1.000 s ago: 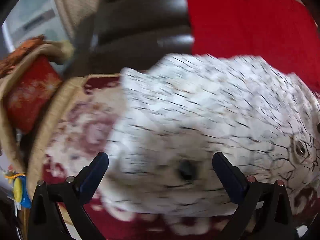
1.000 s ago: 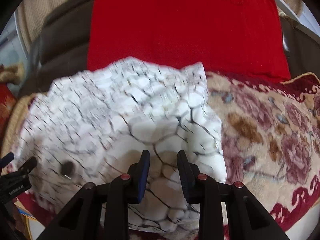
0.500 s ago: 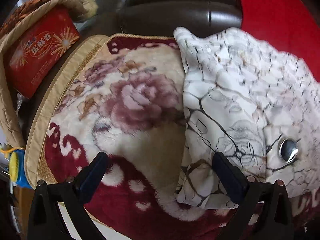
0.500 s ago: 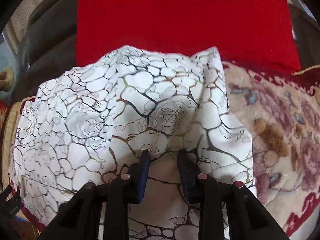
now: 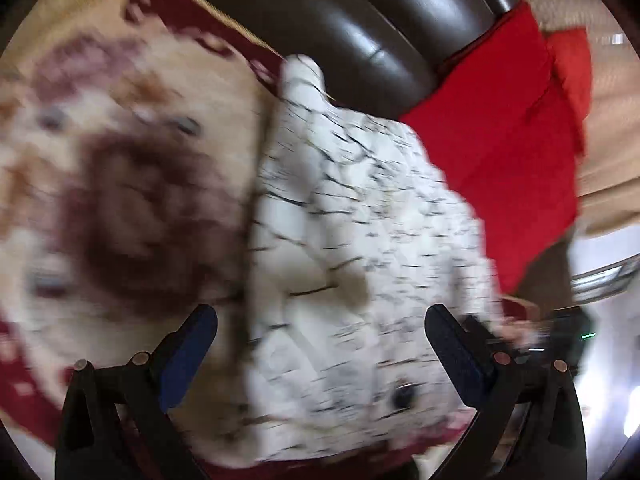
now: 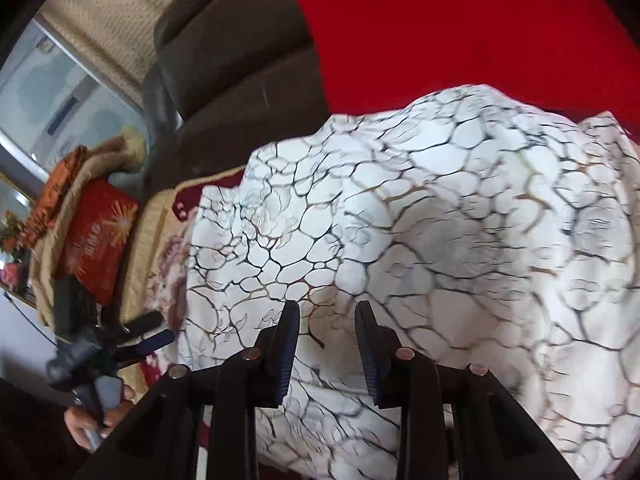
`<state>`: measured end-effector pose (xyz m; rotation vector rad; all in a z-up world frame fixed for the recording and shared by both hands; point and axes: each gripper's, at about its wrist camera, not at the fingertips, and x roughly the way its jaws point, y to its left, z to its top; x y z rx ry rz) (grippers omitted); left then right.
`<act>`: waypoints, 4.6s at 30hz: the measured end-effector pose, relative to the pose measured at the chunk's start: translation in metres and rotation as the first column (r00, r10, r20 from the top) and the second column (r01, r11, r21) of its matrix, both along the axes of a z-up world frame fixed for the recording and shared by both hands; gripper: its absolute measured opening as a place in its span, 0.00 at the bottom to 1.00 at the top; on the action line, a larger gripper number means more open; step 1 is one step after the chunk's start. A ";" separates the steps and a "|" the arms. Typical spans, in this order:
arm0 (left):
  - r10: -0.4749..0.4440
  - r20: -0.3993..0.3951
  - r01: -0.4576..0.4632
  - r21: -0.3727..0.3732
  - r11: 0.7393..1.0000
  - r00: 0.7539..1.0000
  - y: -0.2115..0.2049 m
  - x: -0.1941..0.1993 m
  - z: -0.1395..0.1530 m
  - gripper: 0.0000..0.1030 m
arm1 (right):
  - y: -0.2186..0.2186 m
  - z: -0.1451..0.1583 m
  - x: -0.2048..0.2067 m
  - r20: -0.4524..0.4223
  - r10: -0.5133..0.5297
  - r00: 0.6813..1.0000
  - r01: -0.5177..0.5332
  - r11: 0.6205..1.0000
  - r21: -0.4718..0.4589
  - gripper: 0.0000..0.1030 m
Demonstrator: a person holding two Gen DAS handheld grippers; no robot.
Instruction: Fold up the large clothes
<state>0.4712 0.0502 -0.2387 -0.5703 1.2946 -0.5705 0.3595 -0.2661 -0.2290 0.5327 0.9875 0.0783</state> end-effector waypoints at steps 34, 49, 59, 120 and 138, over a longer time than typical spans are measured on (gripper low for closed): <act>-0.207 0.186 0.193 0.092 0.977 0.960 -0.114 -0.018 0.054 0.27 | -0.179 -0.036 -0.081 -0.017 -0.318 0.948 0.317 0.940 0.128 0.28; -0.616 0.133 0.447 0.573 0.687 0.776 -0.351 -0.108 0.039 0.24 | -0.256 -0.073 -0.126 0.029 -0.295 0.955 0.231 0.803 0.550 0.31; -0.663 0.239 0.604 0.279 0.747 0.710 -0.321 -0.119 0.099 0.75 | -0.272 -0.112 -0.129 0.009 -0.293 0.956 0.215 0.722 0.658 0.23; -0.430 0.330 0.347 0.282 0.895 0.840 -0.285 -0.134 0.070 1.00 | -0.259 0.055 -0.085 0.146 -0.293 0.945 0.252 0.936 0.247 0.65; -0.543 0.174 0.489 0.275 0.828 0.821 -0.317 -0.131 -0.012 0.95 | -0.204 0.001 -0.022 0.019 -0.218 0.976 0.215 0.973 0.084 0.10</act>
